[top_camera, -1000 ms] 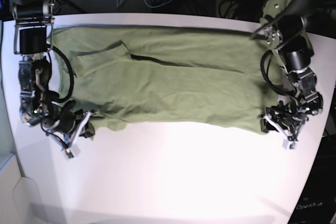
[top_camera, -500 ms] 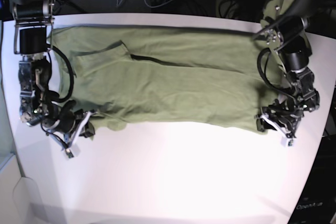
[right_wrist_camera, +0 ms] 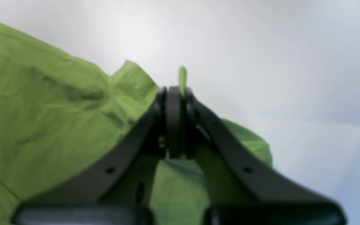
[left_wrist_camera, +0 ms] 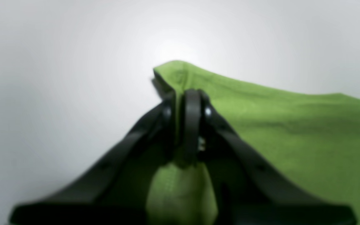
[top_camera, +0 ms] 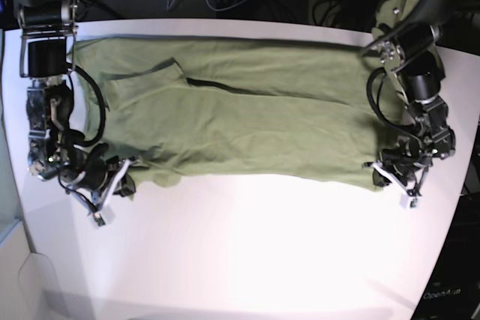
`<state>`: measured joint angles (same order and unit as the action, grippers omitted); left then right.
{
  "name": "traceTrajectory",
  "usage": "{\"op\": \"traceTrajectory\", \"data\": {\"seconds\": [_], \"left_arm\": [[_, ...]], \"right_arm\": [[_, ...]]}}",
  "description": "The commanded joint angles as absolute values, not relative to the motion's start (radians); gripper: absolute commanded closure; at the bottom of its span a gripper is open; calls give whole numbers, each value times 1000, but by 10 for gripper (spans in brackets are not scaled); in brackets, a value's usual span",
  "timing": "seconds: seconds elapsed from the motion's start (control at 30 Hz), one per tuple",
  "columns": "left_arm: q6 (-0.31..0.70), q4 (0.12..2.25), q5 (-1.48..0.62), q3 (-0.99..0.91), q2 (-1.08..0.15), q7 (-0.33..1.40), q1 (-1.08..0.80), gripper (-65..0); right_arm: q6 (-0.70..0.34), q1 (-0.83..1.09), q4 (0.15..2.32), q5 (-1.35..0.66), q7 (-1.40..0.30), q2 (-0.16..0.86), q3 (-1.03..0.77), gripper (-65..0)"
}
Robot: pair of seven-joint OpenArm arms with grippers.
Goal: Fold the T-shirt properly
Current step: 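Lift the hem edge with both grippers and pull it taut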
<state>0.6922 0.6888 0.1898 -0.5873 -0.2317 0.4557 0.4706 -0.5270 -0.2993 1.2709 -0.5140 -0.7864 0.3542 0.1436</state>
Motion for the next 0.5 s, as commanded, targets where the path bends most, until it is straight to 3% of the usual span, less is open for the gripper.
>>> {"op": "traceTrajectory", "data": {"seconds": [0.0,0.3,0.47], "left_arm": [[697,690,214,-584,-234,493,478,-40],[698,713,216,-582,-243,492,486,-37],[698,851,216,-581,-237,522,469,-37]], "right_arm": [[-533,-326,1288,-527,-768,367,137,-13],[-533,-321,1291,-527,-768,366,137,-13],[-533,-302,1331,-529,-768,366,130,-13]]}}
